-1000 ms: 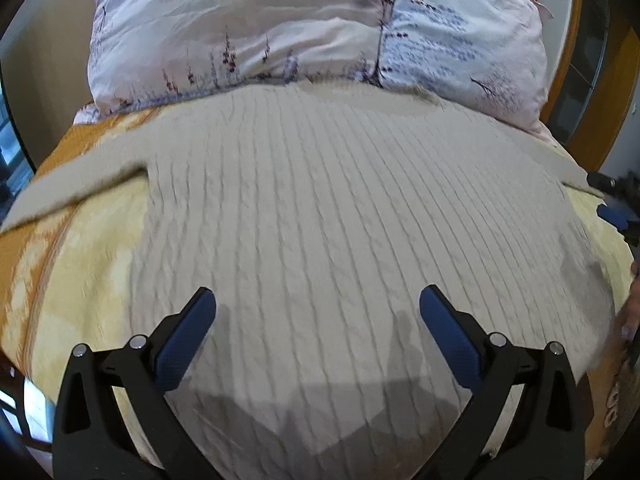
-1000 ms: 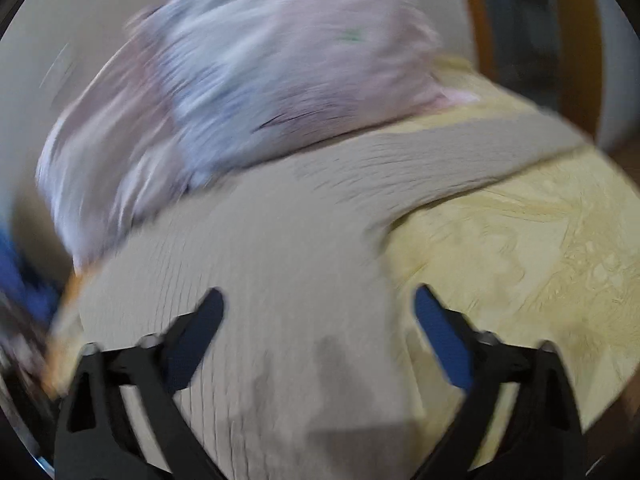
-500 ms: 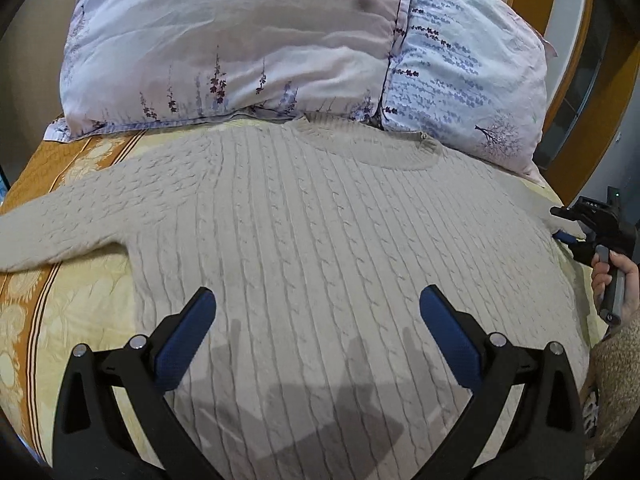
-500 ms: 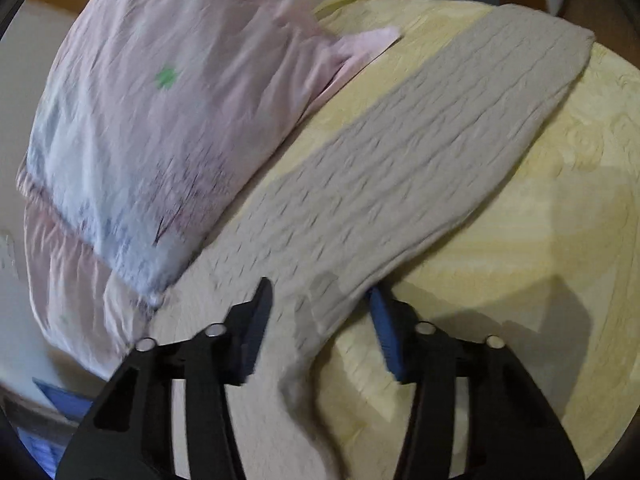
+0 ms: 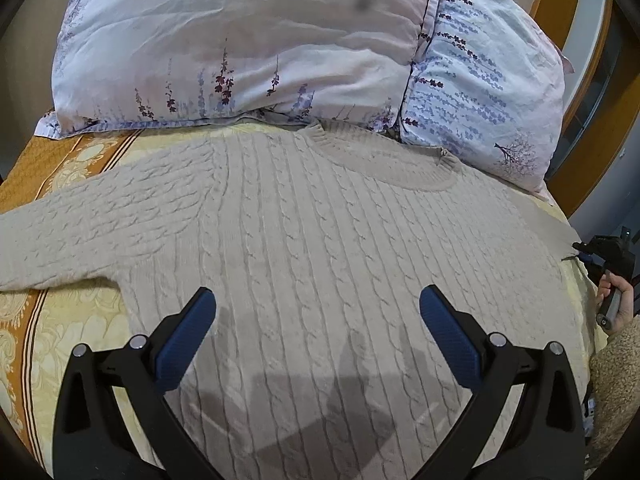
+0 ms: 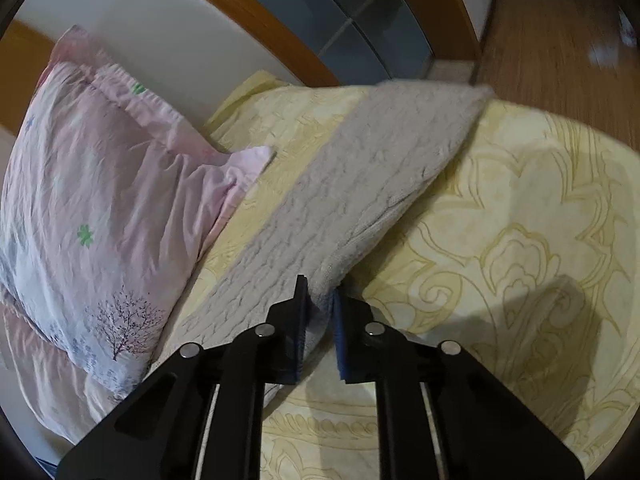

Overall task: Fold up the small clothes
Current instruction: 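Reach the right gripper to the sweater sleeve cuff and close on it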

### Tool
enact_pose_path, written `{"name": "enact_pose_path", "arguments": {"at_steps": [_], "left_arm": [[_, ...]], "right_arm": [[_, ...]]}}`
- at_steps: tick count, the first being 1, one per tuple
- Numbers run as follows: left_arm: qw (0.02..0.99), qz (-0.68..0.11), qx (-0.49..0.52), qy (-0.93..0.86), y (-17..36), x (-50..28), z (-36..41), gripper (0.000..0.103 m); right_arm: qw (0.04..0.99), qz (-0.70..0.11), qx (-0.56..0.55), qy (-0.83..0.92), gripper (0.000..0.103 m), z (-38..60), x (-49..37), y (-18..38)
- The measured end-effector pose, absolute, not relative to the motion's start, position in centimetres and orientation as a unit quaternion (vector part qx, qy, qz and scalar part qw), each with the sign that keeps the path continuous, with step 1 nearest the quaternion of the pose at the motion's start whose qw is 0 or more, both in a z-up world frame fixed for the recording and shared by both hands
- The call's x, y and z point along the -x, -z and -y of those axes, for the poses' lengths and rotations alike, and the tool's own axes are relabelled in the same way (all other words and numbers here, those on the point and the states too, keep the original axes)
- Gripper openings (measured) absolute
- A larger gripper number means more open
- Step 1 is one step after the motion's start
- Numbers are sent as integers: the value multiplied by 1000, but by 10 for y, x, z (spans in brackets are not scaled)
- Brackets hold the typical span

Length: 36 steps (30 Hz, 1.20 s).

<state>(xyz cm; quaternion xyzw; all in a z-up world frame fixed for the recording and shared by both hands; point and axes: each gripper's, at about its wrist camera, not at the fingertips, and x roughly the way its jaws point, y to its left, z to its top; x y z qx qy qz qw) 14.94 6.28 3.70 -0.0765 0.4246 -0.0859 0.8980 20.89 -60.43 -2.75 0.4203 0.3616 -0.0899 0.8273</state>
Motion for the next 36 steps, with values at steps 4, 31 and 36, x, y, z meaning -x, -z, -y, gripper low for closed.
{"name": "enact_pose_path", "arguments": {"at_steps": [4, 31, 36], "left_arm": [[900, -419, 85, 85, -40, -155, -68, 101], [875, -418, 191, 150, -40, -176, -85, 101], [876, -418, 187, 149, -41, -181, -86, 101]], "right_arm": [[866, -334, -367, 67, 11, 572, -213, -5], [796, -415, -410, -161, 48, 406, -205, 6], [786, -408, -455, -91, 33, 441, -198, 20]]}}
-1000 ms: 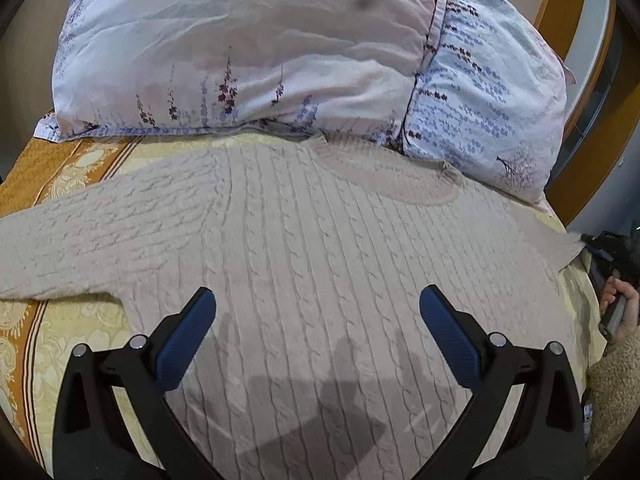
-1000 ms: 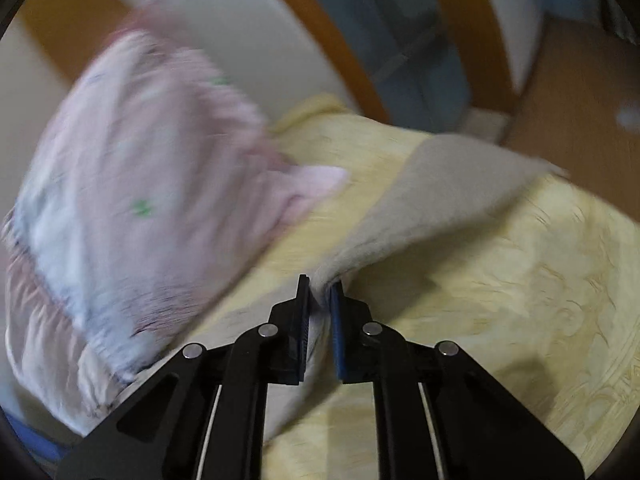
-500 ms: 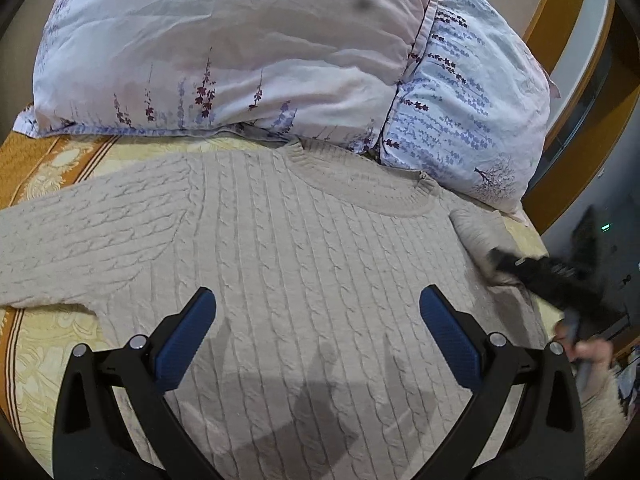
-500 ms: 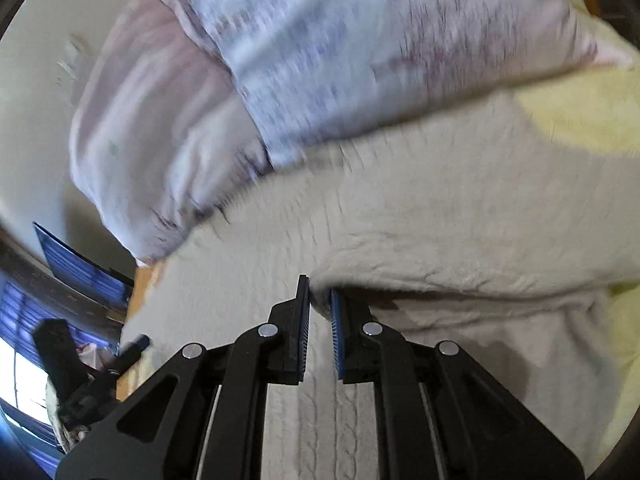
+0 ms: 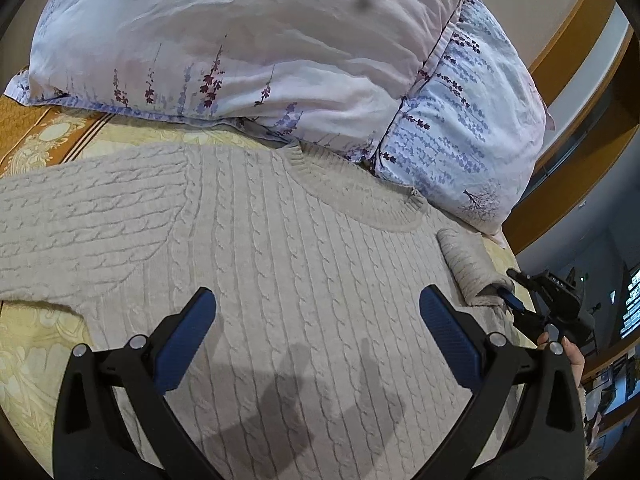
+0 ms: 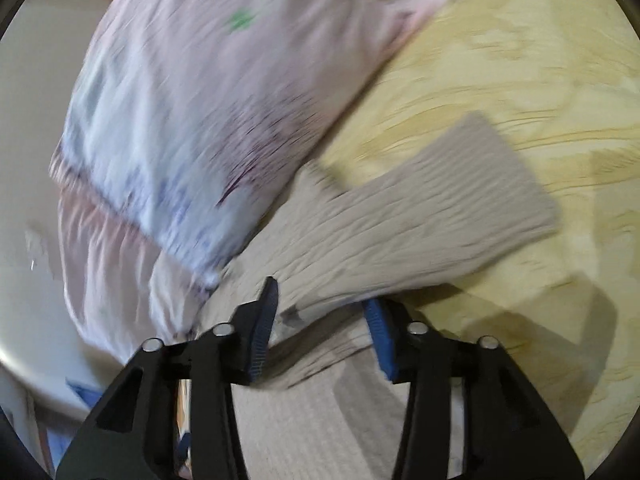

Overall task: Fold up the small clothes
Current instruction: 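Reach the right gripper to the sweater sleeve cuff and close on it, then fold the held sleeve across the sweater body and open the right gripper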

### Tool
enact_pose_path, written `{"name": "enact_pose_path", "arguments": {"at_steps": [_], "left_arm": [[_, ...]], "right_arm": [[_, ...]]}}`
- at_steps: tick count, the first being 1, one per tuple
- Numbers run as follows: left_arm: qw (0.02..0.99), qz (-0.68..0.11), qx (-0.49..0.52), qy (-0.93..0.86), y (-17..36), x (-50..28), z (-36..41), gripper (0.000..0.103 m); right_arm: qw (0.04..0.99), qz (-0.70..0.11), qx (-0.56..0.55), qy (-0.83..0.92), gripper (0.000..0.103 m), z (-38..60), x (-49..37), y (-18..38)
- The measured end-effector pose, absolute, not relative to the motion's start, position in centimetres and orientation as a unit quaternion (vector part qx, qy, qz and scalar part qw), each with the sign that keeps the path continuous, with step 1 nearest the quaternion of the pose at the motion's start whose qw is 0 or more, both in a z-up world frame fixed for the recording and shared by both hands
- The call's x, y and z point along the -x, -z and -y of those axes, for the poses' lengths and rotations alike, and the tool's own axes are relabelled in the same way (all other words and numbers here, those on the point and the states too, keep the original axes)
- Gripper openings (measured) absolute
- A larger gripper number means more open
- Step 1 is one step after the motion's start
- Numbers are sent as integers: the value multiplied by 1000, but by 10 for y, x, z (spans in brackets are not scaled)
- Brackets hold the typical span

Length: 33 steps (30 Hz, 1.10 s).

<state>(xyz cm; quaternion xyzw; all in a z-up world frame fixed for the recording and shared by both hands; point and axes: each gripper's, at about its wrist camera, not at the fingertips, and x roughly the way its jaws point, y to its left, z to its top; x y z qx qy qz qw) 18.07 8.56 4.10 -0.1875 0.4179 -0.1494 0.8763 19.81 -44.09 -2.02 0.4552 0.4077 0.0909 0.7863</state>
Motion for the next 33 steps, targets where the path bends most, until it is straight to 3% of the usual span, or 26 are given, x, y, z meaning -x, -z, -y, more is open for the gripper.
{"name": "enact_pose_path", "arguments": {"at_steps": [4, 9, 14, 15, 19, 22, 29, 33], "left_arm": [[876, -414, 198, 148, -43, -183, -94, 101], [876, -403, 221, 145, -44, -183, -109, 101], [859, -400, 275, 160, -39, -186, -122, 101], [855, -401, 287, 164, -37, -187, -123, 100], [834, -420, 314, 169, -27, -192, -122, 92], [820, -438, 324, 173, -21, -195, -119, 85], [789, -472, 355, 169, -5, -208, -112, 69], [779, -484, 367, 155, 2, -213, -109, 63]], "right_arm": [[819, -417, -394, -23, 18, 439, -198, 11], [911, -344, -227, 5, 13, 392, -193, -43], [933, -304, -92, -170, 13, 275, -181, -83], [912, -324, -73, -243, 15, 242, -178, -79], [858, -386, -47, -335, 39, 188, -166, -53], [861, -389, -80, -317, 45, 212, -163, -46], [785, -449, -362, -224, 45, 357, -166, -2], [758, -464, -426, -171, 45, 391, -167, 27]]}}
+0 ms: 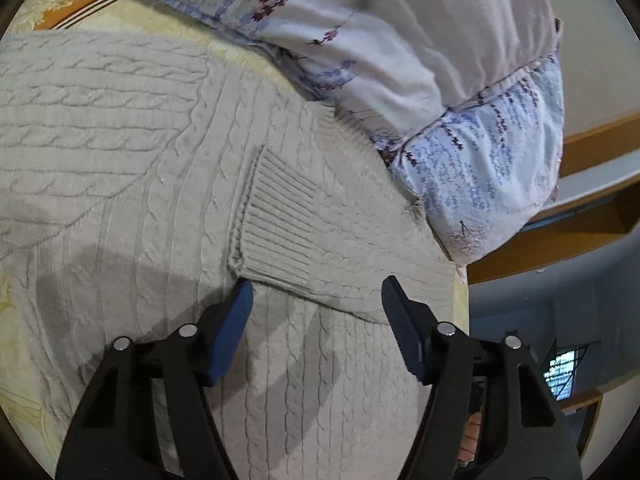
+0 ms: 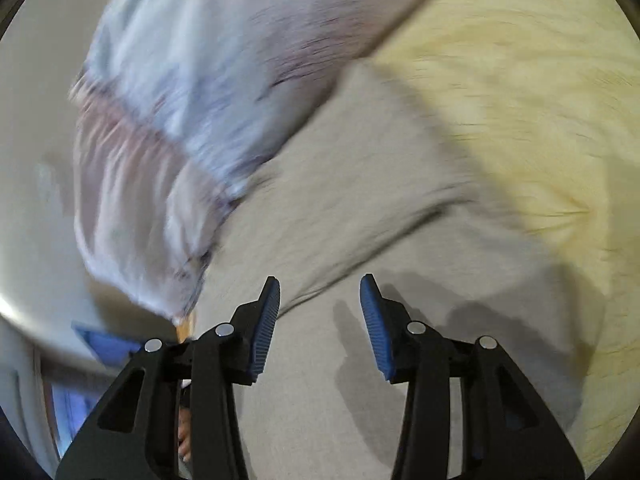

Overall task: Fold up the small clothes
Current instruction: 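Fold the held sleeve across the sweater body and open the right gripper, then reach the left gripper to the other sleeve cuff and close on it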

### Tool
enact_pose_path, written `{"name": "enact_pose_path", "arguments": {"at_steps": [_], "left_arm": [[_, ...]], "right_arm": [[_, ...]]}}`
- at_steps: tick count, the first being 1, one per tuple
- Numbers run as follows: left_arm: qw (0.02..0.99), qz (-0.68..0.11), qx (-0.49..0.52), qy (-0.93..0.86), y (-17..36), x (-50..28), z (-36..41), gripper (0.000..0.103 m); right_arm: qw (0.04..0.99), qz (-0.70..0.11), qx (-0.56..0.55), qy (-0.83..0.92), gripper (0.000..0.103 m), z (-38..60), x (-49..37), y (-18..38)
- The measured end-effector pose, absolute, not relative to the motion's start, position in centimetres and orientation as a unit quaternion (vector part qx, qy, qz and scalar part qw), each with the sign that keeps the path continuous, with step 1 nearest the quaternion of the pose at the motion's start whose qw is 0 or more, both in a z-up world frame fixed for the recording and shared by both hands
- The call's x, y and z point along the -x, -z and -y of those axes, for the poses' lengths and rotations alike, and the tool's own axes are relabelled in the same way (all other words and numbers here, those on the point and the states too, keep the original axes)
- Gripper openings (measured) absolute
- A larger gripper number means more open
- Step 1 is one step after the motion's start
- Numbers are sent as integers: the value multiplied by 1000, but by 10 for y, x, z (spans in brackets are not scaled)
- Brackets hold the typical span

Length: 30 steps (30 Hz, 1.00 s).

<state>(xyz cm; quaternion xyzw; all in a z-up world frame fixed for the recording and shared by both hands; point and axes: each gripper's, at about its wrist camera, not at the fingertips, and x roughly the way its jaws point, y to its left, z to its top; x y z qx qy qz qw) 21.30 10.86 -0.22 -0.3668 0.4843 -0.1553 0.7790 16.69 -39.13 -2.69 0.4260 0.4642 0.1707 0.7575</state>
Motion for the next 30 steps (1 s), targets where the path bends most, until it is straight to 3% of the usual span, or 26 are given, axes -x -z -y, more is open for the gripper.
{"name": "enact_pose_path", "arguments": {"at_steps": [6, 8, 9, 10, 13, 15, 20, 26, 28, 29, 30], "left_arm": [[777, -480, 385, 133, 5, -218, -114, 54], [778, -479, 386, 127, 6, -220, -116, 49], [780, -479, 384, 122, 6, -221, -117, 46], [782, -479, 381, 120, 6, -222, -117, 44], [784, -485, 370, 115, 8, -225, -115, 29], [786, -487, 364, 112, 10, -227, -113, 11], [804, -481, 337, 96, 10, -229, -108, 8], [825, -483, 284, 73, -2, -222, -113, 12], [838, -471, 269, 61, -12, -207, -126, 28], [842, -463, 270, 59, -17, -198, -136, 47], [845, -454, 276, 53, -22, -188, -149, 54]], "right_arm": [[754, -432, -478, -126, 42, 418, -178, 44], [757, -421, -486, -118, 35, 424, -182, 45], [761, -411, -489, -113, 16, 427, -182, 44], [766, -395, -496, -111, 7, 431, -180, 43], [776, -357, -510, -97, 7, 442, -170, 43], [773, -358, -516, -90, 7, 443, -168, 47], [777, -362, -510, -76, 7, 443, -167, 51], [810, -386, -440, -42, 12, 430, -159, 38], [817, -390, -423, -36, 27, 429, -152, 33], [821, -388, -418, -37, 33, 428, -147, 28], [822, -386, -416, -40, 45, 428, -144, 26]]}}
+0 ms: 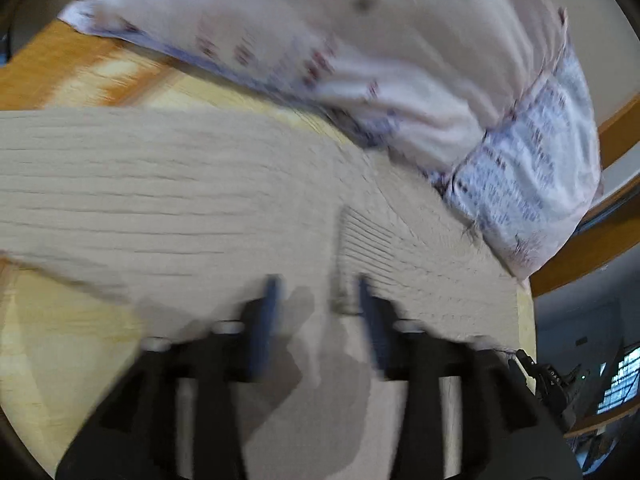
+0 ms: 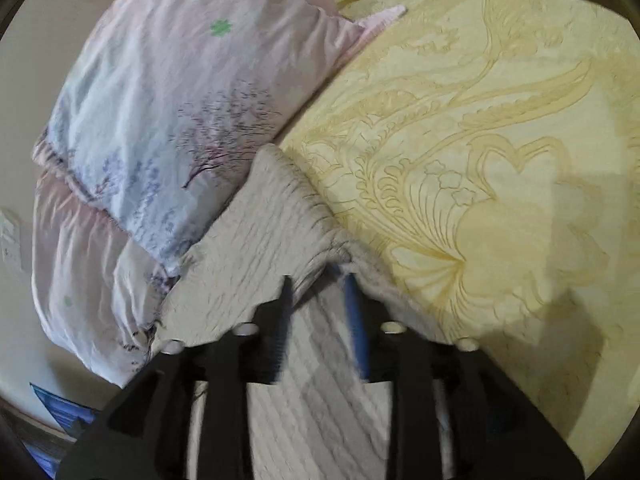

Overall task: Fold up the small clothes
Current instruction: 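Reach the left gripper to the other sleeve cuff and close on it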

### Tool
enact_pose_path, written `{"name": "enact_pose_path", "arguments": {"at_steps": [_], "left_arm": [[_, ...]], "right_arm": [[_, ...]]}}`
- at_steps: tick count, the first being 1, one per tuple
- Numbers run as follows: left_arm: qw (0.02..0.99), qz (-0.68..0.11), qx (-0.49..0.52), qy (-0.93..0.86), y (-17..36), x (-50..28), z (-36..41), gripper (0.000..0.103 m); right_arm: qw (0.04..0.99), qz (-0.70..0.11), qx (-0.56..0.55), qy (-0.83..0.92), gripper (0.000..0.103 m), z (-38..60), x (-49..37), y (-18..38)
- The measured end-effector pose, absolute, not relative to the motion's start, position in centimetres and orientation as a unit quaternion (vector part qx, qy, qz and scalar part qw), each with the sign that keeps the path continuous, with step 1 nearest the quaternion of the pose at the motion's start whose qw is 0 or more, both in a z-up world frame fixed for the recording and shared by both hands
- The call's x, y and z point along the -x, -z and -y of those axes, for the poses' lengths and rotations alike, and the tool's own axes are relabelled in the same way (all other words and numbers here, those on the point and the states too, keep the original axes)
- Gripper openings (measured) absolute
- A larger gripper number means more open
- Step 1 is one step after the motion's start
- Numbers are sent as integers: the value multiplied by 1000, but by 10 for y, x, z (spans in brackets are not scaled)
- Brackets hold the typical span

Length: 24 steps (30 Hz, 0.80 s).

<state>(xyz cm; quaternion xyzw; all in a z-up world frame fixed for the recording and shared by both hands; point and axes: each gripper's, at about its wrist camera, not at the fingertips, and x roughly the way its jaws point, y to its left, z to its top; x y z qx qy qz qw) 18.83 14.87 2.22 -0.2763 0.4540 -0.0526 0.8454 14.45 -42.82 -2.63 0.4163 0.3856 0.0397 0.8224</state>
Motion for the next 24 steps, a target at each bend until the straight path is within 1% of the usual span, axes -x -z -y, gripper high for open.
{"name": "enact_pose_path", "arguments": {"at_steps": [1, 2, 3, 4, 7, 10, 13, 14, 16, 21, 24], "left_arm": [[849, -440, 288, 42, -28, -175, -168, 54], [852, -427, 302, 30, -32, -161, -189, 55], [853, -418, 311, 19, -35, -152, -205, 55], [853, -405, 328, -5, -37, -138, -230, 55], [847, -380, 363, -79, -37, -103, -297, 54], [824, -372, 404, -139, -28, -81, -351, 54], [798, -364, 448, -170, -14, -73, -386, 54], [788, -363, 466, -174, -9, -71, -393, 53], [771, -351, 507, -158, -1, -70, -404, 49], [756, -324, 546, -157, 5, -81, -416, 45], [744, -305, 574, -157, 12, -90, -428, 38]], "right_arm": [[827, -381, -410, -42, 53, 428, -140, 22], [835, -377, -398, -40, 57, 426, -135, 17], [842, -373, -388, -37, 66, 424, -132, 13], [853, -363, -373, -35, 68, 422, -128, 7], [871, -349, -341, -47, 68, 412, -123, -3], [874, -353, -325, -78, 68, 399, -123, -6], [872, -362, -315, -102, 68, 386, -124, -6], [872, -365, -309, -106, 68, 383, -124, -5], [872, -368, -304, -112, 68, 378, -123, -6], [872, -372, -295, -120, 68, 372, -121, -6], [872, -375, -290, -124, 68, 370, -121, -6]]}}
